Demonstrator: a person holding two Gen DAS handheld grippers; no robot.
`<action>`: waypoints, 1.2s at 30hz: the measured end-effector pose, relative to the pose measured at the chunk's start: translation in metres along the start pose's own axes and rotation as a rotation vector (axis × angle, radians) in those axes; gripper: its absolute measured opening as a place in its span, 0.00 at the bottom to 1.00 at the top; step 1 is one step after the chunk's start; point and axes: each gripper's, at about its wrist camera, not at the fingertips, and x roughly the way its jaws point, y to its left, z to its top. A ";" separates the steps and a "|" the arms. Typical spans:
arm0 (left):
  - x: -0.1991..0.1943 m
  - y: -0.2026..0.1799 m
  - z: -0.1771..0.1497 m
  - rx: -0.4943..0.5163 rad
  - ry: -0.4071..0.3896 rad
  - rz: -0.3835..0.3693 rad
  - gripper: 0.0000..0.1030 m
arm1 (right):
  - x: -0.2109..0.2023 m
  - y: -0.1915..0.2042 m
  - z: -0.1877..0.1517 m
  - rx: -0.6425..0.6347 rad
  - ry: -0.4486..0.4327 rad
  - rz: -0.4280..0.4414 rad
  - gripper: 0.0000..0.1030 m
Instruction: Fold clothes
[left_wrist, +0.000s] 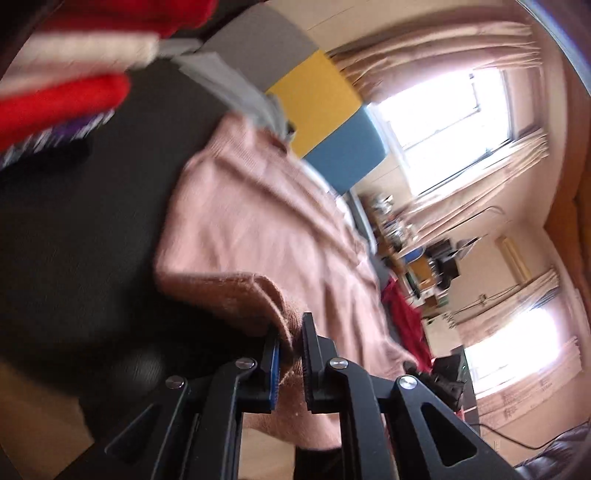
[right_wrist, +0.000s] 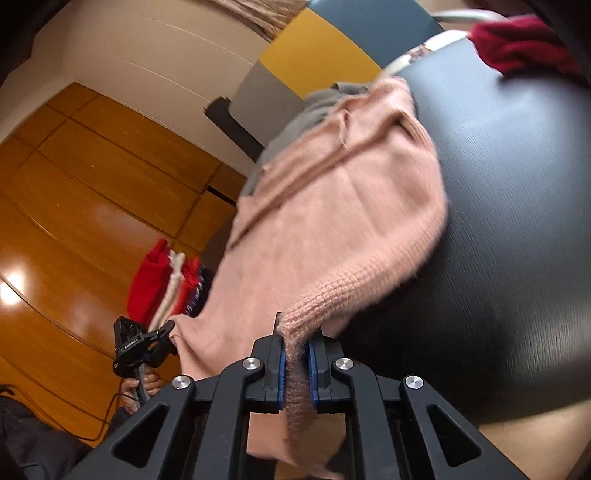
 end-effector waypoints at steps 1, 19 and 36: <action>0.003 -0.003 0.010 0.003 -0.010 -0.018 0.08 | 0.000 0.001 0.007 -0.001 -0.011 0.009 0.09; 0.183 0.043 0.176 -0.049 0.064 0.068 0.08 | 0.132 -0.049 0.187 0.017 0.000 -0.074 0.09; 0.067 0.033 0.068 -0.121 0.048 0.014 0.07 | 0.071 -0.020 0.096 -0.039 0.090 -0.047 0.09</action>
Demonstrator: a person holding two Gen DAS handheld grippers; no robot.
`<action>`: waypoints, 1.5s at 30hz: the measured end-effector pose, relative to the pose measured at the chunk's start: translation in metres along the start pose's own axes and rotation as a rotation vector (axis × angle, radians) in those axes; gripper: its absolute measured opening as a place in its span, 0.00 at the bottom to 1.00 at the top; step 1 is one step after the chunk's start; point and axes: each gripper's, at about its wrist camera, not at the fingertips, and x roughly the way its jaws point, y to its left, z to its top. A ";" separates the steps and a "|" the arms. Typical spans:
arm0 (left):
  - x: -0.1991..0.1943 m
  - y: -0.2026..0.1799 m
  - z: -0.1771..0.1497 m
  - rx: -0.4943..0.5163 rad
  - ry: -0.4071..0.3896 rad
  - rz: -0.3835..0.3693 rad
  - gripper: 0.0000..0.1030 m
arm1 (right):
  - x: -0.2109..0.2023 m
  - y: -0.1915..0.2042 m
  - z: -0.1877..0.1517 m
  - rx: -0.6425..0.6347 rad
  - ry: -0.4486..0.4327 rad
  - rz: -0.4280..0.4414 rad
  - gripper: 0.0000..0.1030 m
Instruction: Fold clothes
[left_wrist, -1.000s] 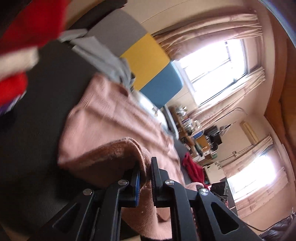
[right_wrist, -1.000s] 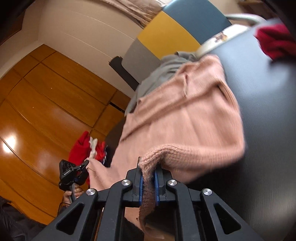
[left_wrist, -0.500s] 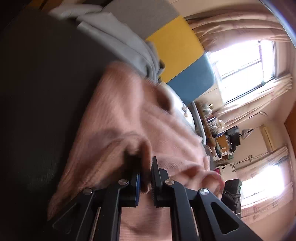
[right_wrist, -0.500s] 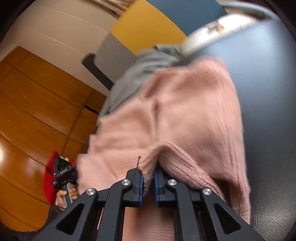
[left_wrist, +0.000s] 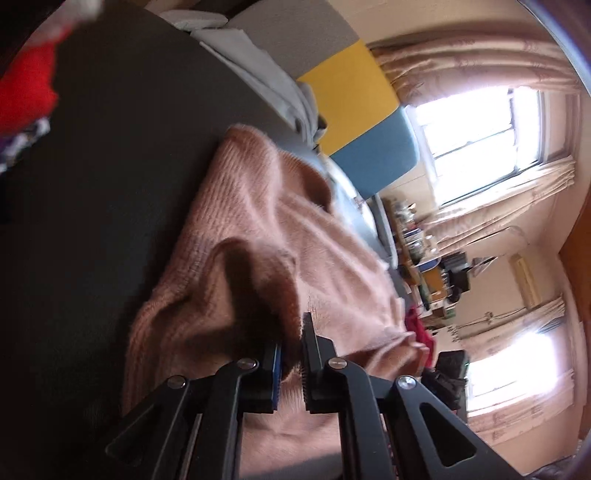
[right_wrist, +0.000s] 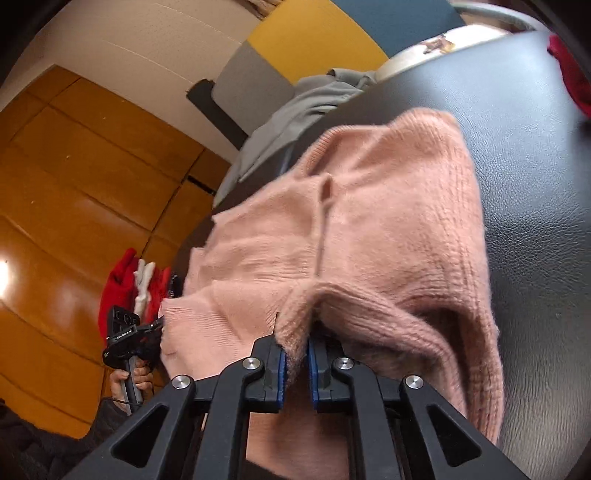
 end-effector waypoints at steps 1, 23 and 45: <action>-0.007 -0.003 0.001 -0.006 -0.016 -0.028 0.07 | -0.005 0.006 0.000 -0.009 -0.009 0.013 0.09; 0.051 0.065 0.065 -0.282 -0.101 -0.088 0.10 | 0.013 -0.058 0.043 0.274 -0.244 0.139 0.11; 0.029 0.019 0.094 -0.279 -0.090 -0.147 0.22 | 0.032 -0.013 0.099 0.346 -0.299 0.303 0.99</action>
